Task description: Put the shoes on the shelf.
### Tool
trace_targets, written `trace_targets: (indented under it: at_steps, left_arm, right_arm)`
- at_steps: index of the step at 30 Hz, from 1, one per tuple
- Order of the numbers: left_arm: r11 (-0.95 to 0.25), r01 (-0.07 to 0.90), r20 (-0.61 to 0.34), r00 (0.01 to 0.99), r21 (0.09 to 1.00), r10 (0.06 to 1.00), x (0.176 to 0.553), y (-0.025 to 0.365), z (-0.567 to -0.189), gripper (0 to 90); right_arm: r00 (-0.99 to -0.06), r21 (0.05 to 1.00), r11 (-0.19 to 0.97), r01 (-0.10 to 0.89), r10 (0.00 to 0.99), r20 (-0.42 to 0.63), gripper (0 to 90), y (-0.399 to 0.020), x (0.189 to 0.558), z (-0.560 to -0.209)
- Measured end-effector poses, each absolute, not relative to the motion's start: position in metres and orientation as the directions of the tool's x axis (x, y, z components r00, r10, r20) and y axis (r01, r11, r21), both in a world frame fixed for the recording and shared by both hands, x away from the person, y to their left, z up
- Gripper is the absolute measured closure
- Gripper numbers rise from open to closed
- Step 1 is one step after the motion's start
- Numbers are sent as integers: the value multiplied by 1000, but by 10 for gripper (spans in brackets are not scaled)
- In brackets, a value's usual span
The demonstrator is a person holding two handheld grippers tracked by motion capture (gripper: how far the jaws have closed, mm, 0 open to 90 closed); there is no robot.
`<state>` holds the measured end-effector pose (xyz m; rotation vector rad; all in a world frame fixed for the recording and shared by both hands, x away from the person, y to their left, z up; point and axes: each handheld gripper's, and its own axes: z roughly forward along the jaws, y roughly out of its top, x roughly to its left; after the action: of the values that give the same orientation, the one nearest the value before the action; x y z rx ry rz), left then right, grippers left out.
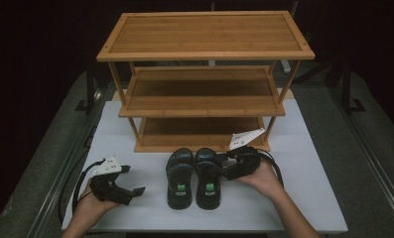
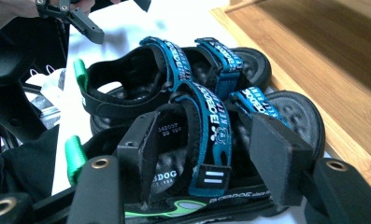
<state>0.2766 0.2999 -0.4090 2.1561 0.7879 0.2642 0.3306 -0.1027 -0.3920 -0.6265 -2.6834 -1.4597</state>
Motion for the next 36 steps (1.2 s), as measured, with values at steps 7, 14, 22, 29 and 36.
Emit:
trace_targets:
  at_steps: [7,14,22,29,36]
  left_arm:
    - [-502,395,-67,831,769,552,291,274,-386,92]
    - [-529,357,-92,883,770,461,307,244,-377,207]
    - [-569,314,-94,919,760,382,320,217,-380,343]
    - [-588,316,-106,926,745,362,322,212,-388,465]
    - [-605,330,-121,925,724,359,324,209,-397,596]
  right_arm:
    - [-917,809,468,357,341,208,424,-105,331,-391]
    - [-916,809,465,360,341,211,431,-107,331,-391]
    - [-915,805,467,366,338,220,520,-109,331,-393]
    - [-911,796,474,376,345,225,570,-108,329,-397]
    - [-903,782,480,397,355,240,643,-105,330,-404]
